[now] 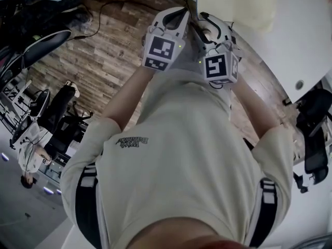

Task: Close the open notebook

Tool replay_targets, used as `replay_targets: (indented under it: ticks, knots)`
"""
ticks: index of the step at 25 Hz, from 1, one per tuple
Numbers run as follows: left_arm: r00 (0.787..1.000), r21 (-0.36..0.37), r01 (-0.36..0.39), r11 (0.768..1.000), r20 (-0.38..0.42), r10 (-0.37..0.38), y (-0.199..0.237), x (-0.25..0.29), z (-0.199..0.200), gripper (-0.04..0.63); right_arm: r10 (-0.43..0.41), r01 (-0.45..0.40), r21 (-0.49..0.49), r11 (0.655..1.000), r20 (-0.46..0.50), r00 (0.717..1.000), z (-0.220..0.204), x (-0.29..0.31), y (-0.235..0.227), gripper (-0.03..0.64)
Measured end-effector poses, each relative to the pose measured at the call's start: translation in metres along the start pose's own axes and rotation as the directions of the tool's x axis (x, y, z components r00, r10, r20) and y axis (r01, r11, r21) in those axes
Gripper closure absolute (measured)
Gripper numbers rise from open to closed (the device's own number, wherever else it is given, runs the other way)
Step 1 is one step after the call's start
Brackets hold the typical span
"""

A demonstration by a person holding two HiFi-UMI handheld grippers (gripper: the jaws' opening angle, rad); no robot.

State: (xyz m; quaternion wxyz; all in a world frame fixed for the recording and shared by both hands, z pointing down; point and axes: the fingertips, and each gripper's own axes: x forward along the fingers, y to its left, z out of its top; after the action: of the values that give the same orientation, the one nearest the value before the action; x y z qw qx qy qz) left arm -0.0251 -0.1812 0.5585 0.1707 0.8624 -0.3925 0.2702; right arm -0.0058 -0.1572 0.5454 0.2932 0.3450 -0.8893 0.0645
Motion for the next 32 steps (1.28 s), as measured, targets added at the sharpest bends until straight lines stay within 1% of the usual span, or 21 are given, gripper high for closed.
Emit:
replay_targets:
  ticks: [2, 6, 9, 12, 14, 16, 18, 19, 21, 24, 27, 30, 32]
  knots:
    - [1.000, 0.011, 0.010, 1.000, 0.001, -0.010, -0.002, 0.002, 0.002, 0.581, -0.043, 0.043, 0.000, 0.999, 0.007, 0.999, 0.001, -0.001, -0.004, 0.575]
    - [0.999, 0.044, 0.040, 0.998, 0.018, -0.041, -0.007, 0.003, 0.013, 0.581, -0.106, 0.104, 0.038, 0.994, 0.041, 0.994, 0.009, -0.012, -0.012, 0.598]
    - [0.997, 0.073, 0.072, 0.995, 0.030, -0.074, -0.017, 0.005, 0.028, 0.581, -0.173, 0.168, 0.057, 0.984, 0.096, 0.980, 0.020, -0.035, -0.030, 0.606]
    - [0.991, 0.112, 0.122, 0.986, 0.044, -0.127, -0.031, 0.012, 0.047, 0.581, -0.272, 0.259, 0.110, 0.960, 0.131, 0.953, 0.023, -0.064, -0.056, 0.606]
    - [0.984, 0.142, 0.163, 0.976, 0.048, -0.171, -0.047, 0.021, 0.060, 0.581, -0.362, 0.338, 0.175, 0.925, 0.127, 0.924, 0.014, -0.086, -0.079, 0.606]
    - [0.975, 0.176, 0.206, 0.963, 0.051, -0.218, -0.066, 0.034, 0.071, 0.581, -0.440, 0.411, 0.255, 0.875, 0.064, 0.896, -0.007, -0.107, -0.102, 0.601]
    - [0.964, 0.207, 0.247, 0.947, 0.048, -0.262, -0.084, 0.053, 0.075, 0.581, -0.486, 0.468, 0.324, 0.822, -0.028, 0.874, -0.034, -0.122, -0.124, 0.597]
    - [0.959, 0.217, 0.267, 0.939, 0.039, -0.281, -0.092, 0.063, 0.073, 0.581, -0.501, 0.492, 0.345, 0.799, -0.068, 0.863, -0.047, -0.126, -0.133, 0.593]
    - [0.950, 0.225, 0.301, 0.927, 0.010, -0.311, -0.106, 0.082, 0.067, 0.581, -0.523, 0.530, 0.363, 0.766, -0.128, 0.843, -0.071, -0.130, -0.147, 0.586]
    - [0.939, 0.232, 0.340, 0.911, -0.038, -0.341, -0.126, 0.102, 0.059, 0.581, -0.529, 0.560, 0.395, 0.729, -0.194, 0.826, -0.106, -0.131, -0.161, 0.580]
    - [0.932, 0.225, 0.364, 0.904, -0.094, -0.351, -0.137, 0.120, 0.045, 0.581, -0.508, 0.567, 0.449, 0.690, -0.258, 0.822, -0.136, -0.125, -0.171, 0.577]
    - [0.927, 0.205, 0.371, 0.906, -0.142, -0.347, -0.137, 0.126, 0.032, 0.581, -0.481, 0.568, 0.465, 0.679, -0.302, 0.823, -0.150, -0.117, -0.172, 0.572]
    - [0.926, 0.200, 0.371, 0.907, -0.157, -0.344, -0.136, 0.126, 0.030, 0.581, -0.469, 0.565, 0.475, 0.675, -0.315, 0.825, -0.152, -0.115, -0.171, 0.568]
